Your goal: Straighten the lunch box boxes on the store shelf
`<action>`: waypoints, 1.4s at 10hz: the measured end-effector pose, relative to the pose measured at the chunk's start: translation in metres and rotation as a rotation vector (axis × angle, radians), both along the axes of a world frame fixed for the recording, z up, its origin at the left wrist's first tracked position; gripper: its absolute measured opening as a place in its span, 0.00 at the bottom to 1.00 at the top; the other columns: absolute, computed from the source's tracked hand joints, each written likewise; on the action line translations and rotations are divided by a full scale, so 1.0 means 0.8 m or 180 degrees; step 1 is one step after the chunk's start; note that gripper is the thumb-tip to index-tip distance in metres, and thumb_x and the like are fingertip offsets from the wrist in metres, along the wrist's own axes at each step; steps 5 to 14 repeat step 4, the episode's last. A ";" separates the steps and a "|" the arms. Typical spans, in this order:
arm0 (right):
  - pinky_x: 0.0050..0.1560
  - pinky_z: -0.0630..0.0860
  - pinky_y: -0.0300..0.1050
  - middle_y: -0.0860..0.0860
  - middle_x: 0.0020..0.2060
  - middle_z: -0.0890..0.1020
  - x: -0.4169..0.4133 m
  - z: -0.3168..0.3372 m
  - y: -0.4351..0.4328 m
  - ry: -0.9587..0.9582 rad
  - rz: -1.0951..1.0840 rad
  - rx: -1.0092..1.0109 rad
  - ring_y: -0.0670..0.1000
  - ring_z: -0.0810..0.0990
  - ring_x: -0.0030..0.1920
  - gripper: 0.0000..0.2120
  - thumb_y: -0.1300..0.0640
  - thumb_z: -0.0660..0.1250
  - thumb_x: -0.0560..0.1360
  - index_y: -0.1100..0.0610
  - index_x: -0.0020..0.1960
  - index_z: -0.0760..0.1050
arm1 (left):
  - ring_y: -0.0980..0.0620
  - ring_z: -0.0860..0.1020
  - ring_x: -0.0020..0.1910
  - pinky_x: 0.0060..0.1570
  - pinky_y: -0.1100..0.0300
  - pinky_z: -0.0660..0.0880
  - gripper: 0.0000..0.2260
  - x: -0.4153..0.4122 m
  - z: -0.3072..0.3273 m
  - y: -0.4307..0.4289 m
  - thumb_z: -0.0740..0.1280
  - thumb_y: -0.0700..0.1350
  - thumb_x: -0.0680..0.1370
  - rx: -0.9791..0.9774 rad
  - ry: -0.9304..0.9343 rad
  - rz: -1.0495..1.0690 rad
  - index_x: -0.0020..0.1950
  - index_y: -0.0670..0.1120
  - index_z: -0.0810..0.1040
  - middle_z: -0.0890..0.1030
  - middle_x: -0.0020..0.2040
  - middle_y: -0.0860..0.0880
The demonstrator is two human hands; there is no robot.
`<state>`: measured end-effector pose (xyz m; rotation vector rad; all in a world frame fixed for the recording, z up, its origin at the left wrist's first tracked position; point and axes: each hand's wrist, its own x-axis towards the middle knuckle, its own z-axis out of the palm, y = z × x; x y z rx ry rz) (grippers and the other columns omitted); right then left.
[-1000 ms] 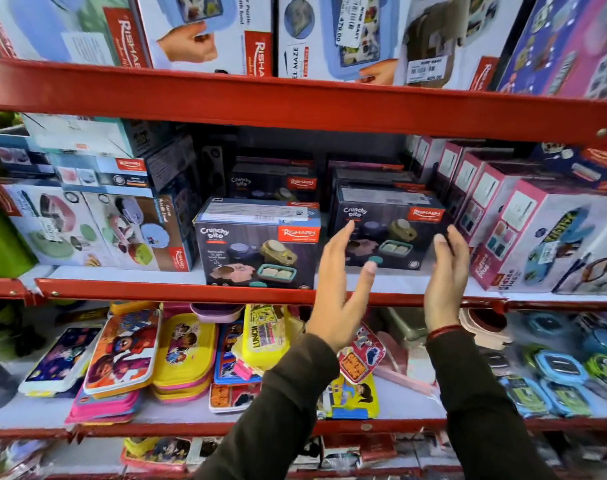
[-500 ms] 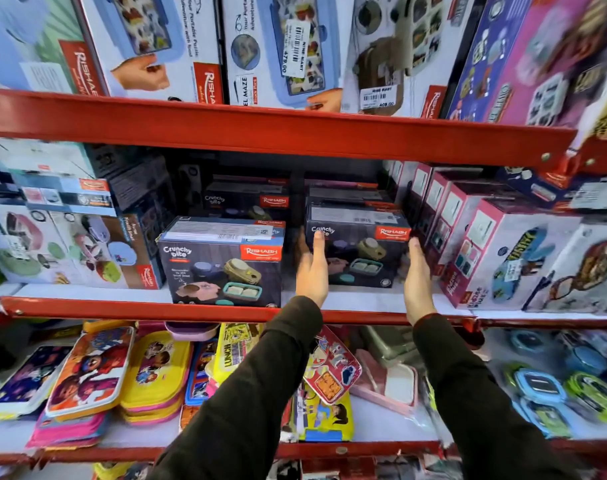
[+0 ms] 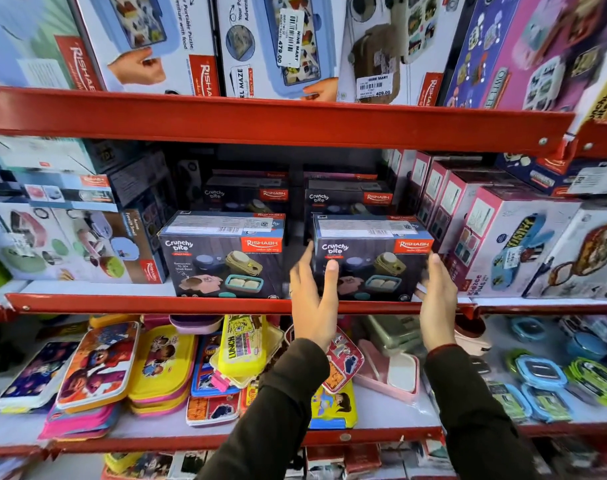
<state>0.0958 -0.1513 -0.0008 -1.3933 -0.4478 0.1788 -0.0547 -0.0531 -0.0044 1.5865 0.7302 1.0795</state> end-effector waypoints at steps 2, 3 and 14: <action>0.76 0.65 0.46 0.48 0.71 0.77 -0.007 0.003 -0.009 -0.0383 0.0037 -0.0162 0.46 0.73 0.73 0.23 0.44 0.58 0.84 0.52 0.75 0.72 | 0.62 0.63 0.73 0.72 0.62 0.59 0.30 -0.007 0.008 -0.007 0.64 0.59 0.82 0.0061 0.0132 -0.0142 0.82 0.58 0.57 0.64 0.79 0.53; 0.77 0.65 0.48 0.45 0.69 0.77 -0.008 0.012 -0.012 -0.0323 0.0125 -0.0253 0.46 0.72 0.71 0.22 0.44 0.57 0.84 0.50 0.75 0.71 | 0.59 0.64 0.75 0.75 0.59 0.60 0.31 -0.010 0.012 -0.004 0.65 0.58 0.81 -0.0010 0.0130 -0.0212 0.82 0.57 0.57 0.64 0.80 0.52; 0.72 0.65 0.43 0.42 0.67 0.73 -0.016 0.018 -0.016 -0.0246 0.0051 -0.0148 0.44 0.70 0.71 0.24 0.43 0.57 0.84 0.47 0.78 0.65 | 0.59 0.64 0.76 0.81 0.48 0.62 0.31 -0.013 0.015 -0.006 0.66 0.56 0.81 -0.0086 -0.0185 -0.0070 0.81 0.57 0.57 0.65 0.77 0.57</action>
